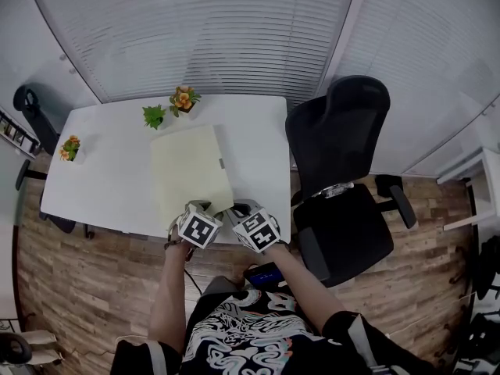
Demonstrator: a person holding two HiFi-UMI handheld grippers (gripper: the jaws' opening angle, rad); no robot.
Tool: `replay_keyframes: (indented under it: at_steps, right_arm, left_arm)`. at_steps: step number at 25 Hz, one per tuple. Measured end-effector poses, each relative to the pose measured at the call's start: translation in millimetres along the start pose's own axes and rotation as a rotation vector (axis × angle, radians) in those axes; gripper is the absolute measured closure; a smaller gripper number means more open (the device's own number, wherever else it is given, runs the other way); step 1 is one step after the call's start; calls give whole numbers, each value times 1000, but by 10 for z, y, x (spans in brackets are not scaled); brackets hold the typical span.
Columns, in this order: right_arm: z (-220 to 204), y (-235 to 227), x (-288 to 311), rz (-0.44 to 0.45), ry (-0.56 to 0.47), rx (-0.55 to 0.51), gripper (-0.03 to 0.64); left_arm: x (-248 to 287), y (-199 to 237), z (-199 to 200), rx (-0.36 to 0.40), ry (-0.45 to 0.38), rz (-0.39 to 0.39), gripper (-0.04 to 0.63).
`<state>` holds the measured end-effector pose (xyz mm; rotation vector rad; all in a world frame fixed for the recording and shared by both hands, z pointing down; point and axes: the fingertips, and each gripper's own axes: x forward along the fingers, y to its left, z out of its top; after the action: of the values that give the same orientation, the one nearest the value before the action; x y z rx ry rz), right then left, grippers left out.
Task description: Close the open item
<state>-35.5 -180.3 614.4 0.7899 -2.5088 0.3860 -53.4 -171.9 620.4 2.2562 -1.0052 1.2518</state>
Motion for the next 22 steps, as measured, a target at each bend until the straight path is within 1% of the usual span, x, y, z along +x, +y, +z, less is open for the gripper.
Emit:
replay_keyframes:
  at_steps: [5, 8, 22]
  right_arm:
    - [-3, -11, -5, 0, 7, -1, 614]
    - [-6, -3, -4, -1, 13, -8, 614]
    - [-38, 34, -25, 3, 21, -15, 615]
  left_arm:
    - [-30, -15, 25, -35, -81, 26, 426]
    - [-39, -17, 18, -47, -115, 42, 426]
    - [-53, -55, -15, -50, -144, 59, 425]
